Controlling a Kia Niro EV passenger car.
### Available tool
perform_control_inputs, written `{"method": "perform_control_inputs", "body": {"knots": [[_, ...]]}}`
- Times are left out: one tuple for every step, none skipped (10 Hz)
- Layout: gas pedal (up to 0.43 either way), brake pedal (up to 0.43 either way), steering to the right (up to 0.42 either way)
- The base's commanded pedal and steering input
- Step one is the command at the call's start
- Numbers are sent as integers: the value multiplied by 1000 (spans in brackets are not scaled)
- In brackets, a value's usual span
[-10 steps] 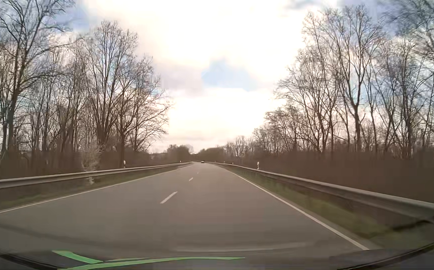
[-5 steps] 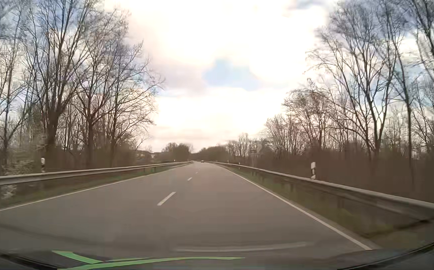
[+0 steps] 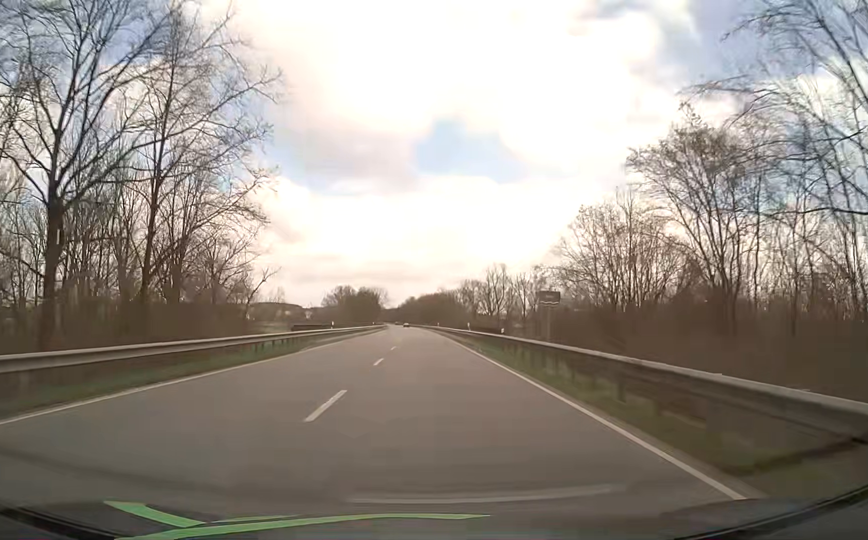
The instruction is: Follow the waypoints while adhering to traffic rules and regulations
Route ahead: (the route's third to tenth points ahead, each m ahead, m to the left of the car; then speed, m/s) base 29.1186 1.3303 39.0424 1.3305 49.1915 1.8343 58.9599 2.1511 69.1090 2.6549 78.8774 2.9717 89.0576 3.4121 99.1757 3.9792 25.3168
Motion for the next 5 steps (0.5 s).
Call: {"method": "perform_control_inputs", "body": {"knots": [[220,0,-2],[220,0,-3],[220,0,-2],[220,0,-3],[220,0,-3]]}}
